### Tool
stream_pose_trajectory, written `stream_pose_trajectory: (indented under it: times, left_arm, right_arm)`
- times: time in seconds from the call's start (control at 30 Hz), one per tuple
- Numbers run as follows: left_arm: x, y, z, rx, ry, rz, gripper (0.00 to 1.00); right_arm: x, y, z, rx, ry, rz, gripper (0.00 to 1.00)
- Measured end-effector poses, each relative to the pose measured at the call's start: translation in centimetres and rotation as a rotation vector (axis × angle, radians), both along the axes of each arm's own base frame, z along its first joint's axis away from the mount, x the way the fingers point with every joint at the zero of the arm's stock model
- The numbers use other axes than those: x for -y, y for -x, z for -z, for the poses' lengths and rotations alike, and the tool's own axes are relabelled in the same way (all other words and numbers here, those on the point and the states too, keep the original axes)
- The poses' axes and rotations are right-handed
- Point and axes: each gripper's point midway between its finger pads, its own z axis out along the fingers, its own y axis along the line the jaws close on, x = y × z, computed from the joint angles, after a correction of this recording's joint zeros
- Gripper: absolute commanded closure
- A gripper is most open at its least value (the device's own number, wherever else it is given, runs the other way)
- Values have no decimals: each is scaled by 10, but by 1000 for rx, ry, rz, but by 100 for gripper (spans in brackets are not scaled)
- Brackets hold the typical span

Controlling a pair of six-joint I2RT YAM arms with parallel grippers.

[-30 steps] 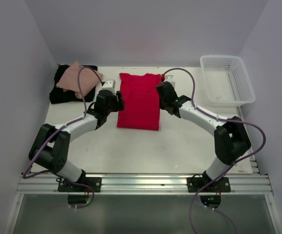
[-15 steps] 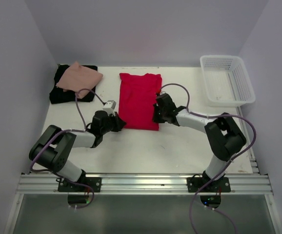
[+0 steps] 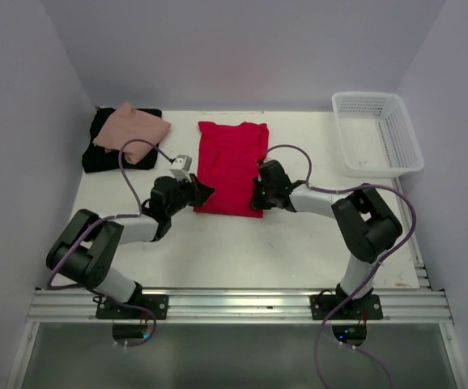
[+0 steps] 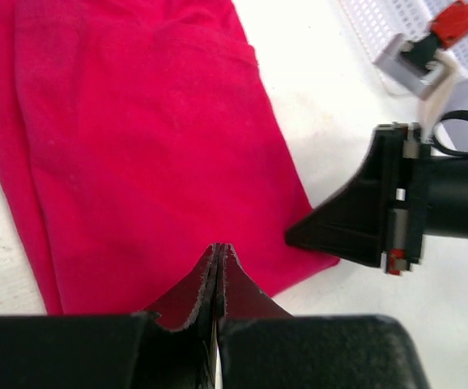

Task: Fold and stack the t-shirts
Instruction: Fold the tshirt

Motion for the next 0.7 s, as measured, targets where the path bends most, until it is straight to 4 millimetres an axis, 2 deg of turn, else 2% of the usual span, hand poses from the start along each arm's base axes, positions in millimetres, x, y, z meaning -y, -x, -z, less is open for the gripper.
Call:
stream_pose_trajectory:
  times: [0.07,0.13,0.23,0.27,0.33,0.47,0.7]
  left_arm:
    - [2,-9,14,-28,-12,-3,100]
    - [2,-13,37,-80,-32,-5,100]
    - [1,-10,78,-172,-66,-1,100]
    - [3,-8,85,-186,-57,3,100]
    - [5,-9,83,-176,-39,11,100]
    - [2,3,83,-179,-28,12,100]
    - [-18,44,64,-176,-21,-7,100]
  right_arm:
    - [0,0,0,2,-1,0,100]
    - [0,0,1,3,-2,0,100]
    - [0,1,1,8,-6,0,100]
    - [1,1,0,8,-5,0,100]
    - [2,2,0,9,-5,0,100]
    - [5,6,0,3,-1,0,100]
    - [15,19,1,-12,19,5,100]
